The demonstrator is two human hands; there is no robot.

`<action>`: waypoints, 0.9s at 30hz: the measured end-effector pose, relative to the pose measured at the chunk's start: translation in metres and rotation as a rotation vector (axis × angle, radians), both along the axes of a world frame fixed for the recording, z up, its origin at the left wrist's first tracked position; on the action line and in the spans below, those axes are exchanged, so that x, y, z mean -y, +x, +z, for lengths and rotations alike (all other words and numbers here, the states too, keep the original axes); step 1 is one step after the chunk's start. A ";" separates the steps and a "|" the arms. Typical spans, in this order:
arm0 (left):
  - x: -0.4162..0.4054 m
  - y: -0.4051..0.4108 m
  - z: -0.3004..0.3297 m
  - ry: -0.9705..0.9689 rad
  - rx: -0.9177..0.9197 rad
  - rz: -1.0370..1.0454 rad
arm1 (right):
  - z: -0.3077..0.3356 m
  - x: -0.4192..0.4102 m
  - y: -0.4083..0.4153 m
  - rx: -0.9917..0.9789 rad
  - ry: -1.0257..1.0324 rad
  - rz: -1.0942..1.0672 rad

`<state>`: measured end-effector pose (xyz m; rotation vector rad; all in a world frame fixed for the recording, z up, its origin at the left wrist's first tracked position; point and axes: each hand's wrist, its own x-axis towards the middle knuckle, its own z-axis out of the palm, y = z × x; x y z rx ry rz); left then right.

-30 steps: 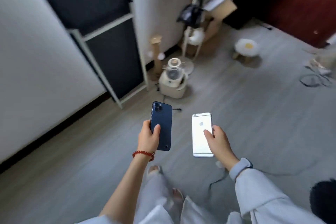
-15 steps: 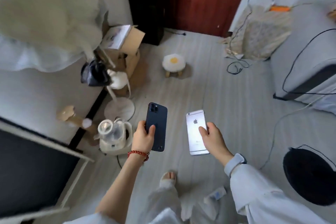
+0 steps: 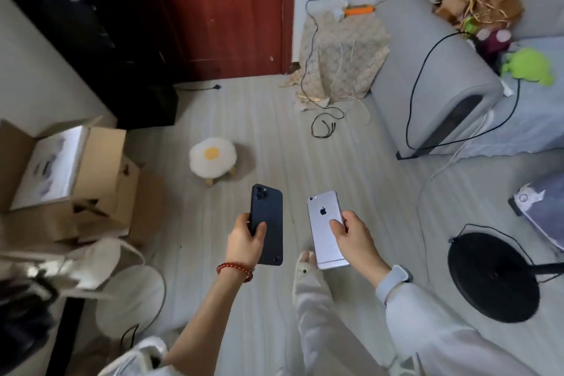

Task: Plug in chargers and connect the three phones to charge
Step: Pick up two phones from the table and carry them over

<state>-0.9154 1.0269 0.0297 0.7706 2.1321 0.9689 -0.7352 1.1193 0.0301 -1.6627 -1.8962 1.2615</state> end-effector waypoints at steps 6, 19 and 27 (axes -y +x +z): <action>-0.182 -0.043 0.009 -0.044 -0.001 -0.074 | 0.007 -0.168 -0.030 0.010 -0.006 -0.070; -0.505 -0.147 -0.011 -0.059 0.064 -0.097 | -0.001 -0.472 -0.118 0.049 -0.080 -0.148; -0.721 -0.217 -0.001 -0.035 0.071 -0.202 | 0.011 -0.667 -0.184 0.068 -0.100 -0.244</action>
